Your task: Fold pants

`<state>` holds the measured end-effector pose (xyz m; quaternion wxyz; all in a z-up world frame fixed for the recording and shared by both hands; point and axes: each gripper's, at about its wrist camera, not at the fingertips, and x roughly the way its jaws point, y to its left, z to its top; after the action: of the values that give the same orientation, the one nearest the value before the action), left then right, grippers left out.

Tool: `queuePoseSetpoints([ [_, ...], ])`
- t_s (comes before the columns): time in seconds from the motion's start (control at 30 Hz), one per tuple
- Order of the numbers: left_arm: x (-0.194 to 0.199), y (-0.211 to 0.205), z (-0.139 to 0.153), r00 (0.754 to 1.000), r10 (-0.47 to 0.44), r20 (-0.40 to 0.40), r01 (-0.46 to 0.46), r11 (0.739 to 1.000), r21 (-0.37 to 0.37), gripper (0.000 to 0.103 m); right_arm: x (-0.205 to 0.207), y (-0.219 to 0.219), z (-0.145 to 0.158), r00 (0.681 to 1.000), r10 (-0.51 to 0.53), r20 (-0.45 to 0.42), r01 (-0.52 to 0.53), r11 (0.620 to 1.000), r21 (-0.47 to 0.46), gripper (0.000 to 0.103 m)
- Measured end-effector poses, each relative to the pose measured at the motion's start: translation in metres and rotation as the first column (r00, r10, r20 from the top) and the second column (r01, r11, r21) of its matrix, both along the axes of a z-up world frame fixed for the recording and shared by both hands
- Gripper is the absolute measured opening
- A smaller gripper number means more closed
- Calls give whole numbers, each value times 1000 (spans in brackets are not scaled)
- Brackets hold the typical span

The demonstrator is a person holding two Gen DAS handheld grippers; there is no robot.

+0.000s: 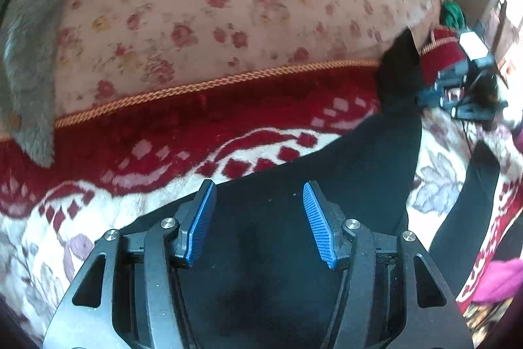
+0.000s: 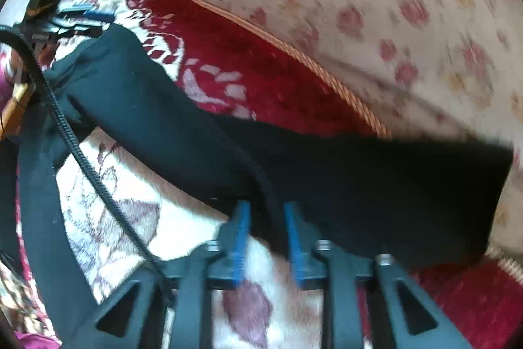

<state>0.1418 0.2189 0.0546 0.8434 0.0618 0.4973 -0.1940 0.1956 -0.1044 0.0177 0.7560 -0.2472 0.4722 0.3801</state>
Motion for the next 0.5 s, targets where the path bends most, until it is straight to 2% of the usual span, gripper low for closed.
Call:
queuePoseSetpoints([
  [0.17, 4, -18, -2, 993, -119, -11, 119, 992, 41, 56, -7, 2, 39, 990, -10, 138, -1, 997, 79, 5],
  [0.37, 15, -36, -10, 967, -241, -79, 245, 968, 52, 56, -15, 2, 38, 991, 25, 129, -31, 999, 43, 5],
  [0.5, 24, -52, -21, 942, -307, -133, 324, 936, 135, 56, -21, 3, 39, 988, 33, 153, -39, 999, 32, 4],
])
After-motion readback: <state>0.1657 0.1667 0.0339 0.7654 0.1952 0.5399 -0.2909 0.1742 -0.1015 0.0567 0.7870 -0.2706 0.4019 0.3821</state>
